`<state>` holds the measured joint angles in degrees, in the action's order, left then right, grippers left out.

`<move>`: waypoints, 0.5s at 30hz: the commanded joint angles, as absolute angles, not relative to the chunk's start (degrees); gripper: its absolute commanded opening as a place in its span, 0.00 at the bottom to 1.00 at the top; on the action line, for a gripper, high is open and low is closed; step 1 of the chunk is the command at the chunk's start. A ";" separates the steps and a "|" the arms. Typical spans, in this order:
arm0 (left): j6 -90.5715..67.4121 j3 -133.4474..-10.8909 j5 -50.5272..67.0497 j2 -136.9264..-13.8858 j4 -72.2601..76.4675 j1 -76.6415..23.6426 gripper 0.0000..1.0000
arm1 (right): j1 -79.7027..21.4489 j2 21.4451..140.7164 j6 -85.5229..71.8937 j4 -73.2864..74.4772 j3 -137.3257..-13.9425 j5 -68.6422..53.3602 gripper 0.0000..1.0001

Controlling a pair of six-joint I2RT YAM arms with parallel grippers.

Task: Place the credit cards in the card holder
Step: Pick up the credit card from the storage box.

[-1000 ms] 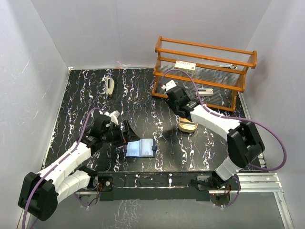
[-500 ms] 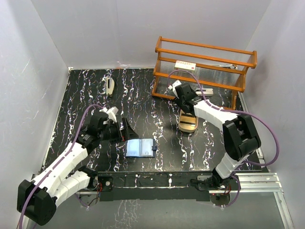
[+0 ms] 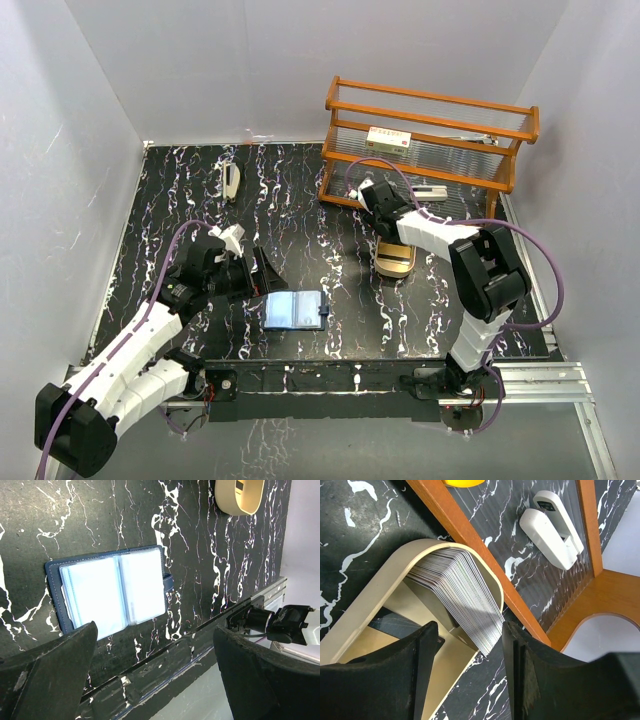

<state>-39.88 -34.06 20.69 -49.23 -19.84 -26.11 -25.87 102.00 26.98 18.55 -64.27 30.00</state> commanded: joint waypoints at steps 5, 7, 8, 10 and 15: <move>-40.01 -33.94 20.45 -48.47 -21.10 -26.36 0.99 | -25.68 102.30 27.95 15.00 -65.13 32.98 0.48; -40.07 -33.93 20.45 -48.38 -21.02 -26.32 0.99 | -25.66 102.23 27.82 15.03 -65.00 33.64 0.46; -40.08 -33.88 20.47 -48.30 -20.88 -26.36 0.99 | -25.62 102.17 27.86 14.78 -64.84 34.11 0.46; -40.21 -33.70 20.88 -48.53 -20.31 -26.32 0.99 | -25.56 101.90 27.89 14.36 -64.69 34.58 0.46; -40.23 -33.55 21.18 -49.13 -19.99 -26.36 0.99 | -25.40 101.59 28.03 14.43 -64.50 34.75 0.45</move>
